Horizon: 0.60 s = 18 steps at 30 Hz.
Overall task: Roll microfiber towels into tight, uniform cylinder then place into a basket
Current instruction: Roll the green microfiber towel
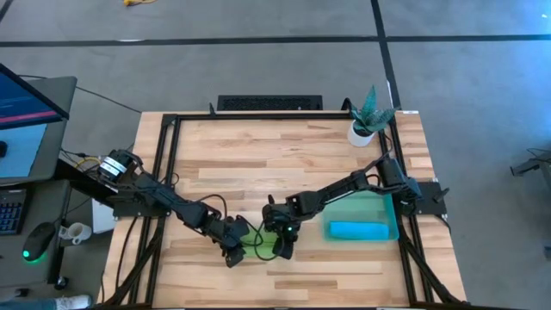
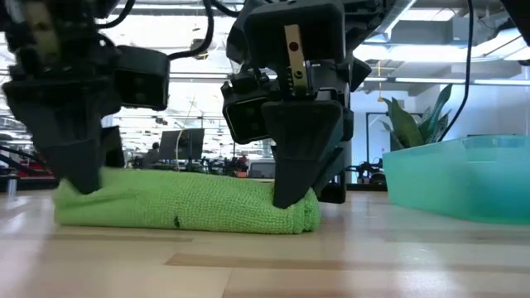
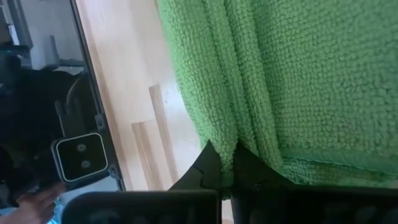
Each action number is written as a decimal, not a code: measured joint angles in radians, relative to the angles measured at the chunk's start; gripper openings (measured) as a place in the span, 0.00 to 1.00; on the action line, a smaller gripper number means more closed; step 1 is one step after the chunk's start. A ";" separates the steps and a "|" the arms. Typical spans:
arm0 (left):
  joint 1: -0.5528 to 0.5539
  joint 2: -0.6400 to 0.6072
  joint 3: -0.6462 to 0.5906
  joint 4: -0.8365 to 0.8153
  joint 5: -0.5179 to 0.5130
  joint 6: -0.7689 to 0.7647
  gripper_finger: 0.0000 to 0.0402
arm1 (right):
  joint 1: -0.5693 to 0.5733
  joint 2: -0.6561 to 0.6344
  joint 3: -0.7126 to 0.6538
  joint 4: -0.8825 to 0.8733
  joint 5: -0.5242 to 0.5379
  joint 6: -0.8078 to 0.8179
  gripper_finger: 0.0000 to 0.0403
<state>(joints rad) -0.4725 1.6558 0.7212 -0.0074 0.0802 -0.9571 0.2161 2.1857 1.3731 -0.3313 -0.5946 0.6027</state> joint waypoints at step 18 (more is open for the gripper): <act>0.000 -0.092 -0.004 -0.290 -0.017 0.183 0.33 | -0.001 0.001 0.000 -0.010 0.007 0.002 0.06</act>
<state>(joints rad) -0.4728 1.5634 0.7175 -0.2979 0.0637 -0.7737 0.2150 2.1868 1.3731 -0.3416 -0.5879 0.6052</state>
